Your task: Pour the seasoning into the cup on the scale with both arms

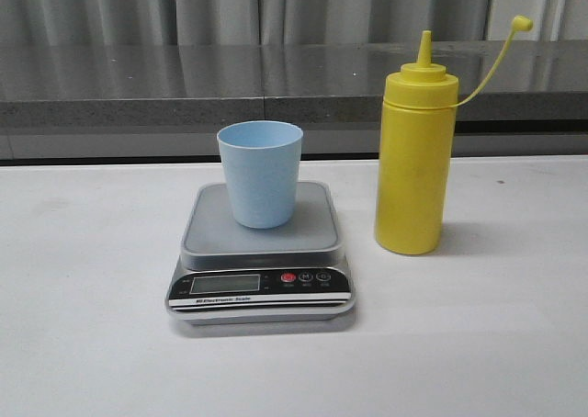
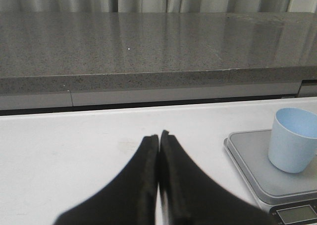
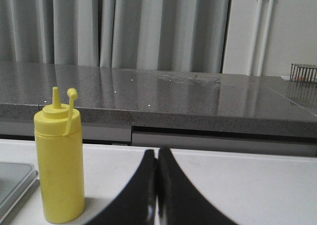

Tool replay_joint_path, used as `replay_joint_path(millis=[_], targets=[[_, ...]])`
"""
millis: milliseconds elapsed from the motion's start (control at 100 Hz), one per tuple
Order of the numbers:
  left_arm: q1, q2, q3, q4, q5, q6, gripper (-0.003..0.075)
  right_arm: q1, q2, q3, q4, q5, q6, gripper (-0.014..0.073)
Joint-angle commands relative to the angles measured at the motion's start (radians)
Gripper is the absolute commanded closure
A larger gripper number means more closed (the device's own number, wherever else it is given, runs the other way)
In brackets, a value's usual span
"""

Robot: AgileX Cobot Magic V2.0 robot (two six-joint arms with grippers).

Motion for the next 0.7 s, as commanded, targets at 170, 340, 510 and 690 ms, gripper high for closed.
replay_joint_path(millis=[170,340,510,690], targets=[[0.002,0.007,-0.027,-0.012,-0.072,-0.005,0.0740,-0.005,0.267,-0.273,0.022,0.121,0.005,0.0662],[0.002,0.007,-0.027,-0.012,-0.072,-0.005,0.0740,-0.005,0.487,-0.412,0.024,0.102,0.005,0.0662],[0.002,0.007,-0.027,-0.012,-0.072,-0.005,0.0740,-0.005,0.690,-0.460,0.032,-0.060,0.005,0.0662],[0.002,0.007,-0.027,-0.012,-0.072,-0.005,0.0740,0.002,0.852,-0.460,0.032,-0.206,0.008,0.0662]])
